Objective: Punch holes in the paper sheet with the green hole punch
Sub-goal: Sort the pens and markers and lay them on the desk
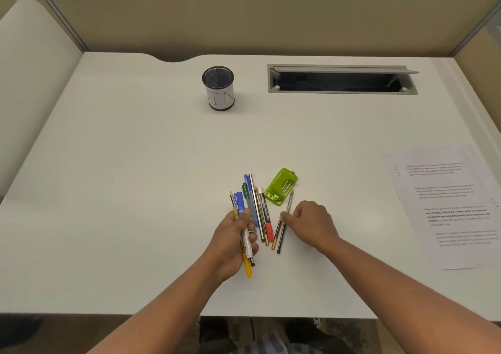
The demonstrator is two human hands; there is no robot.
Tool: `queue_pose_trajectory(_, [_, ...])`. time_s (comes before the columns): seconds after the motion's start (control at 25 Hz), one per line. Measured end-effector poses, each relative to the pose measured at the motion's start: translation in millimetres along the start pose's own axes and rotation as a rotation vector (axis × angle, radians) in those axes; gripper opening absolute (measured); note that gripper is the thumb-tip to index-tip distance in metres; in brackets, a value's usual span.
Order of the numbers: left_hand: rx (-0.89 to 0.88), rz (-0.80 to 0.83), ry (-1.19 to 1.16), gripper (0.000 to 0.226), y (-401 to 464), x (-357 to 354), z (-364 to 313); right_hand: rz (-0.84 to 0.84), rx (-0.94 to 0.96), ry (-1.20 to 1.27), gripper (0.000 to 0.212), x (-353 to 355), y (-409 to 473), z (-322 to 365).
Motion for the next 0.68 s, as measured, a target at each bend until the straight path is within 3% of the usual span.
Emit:
queue_pose_trajectory(0.32, [0.012, -0.027, -0.020, 0.012, -2.1, 5.8, 2.3, 0.101, -0.014, -0.124, 0.053, -16.2, 4.2, 3.4])
queue_pose_trajectory(0.68, [0.022, -0.054, -0.017, 0.015, 3.6, 10.8, 3.4, 0.161, -0.008, -0.227, 0.026, -14.0, 5.8, -8.1])
Point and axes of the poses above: each hand's wrist, its own y-axis towards the middle knuckle, its own x-axis out of the back of the hand, z = x × y, the point moved 9 cm from there along y, towards the middle knuckle, and after that the axes turned 7 degrees about -y, right-handed, at the moved point
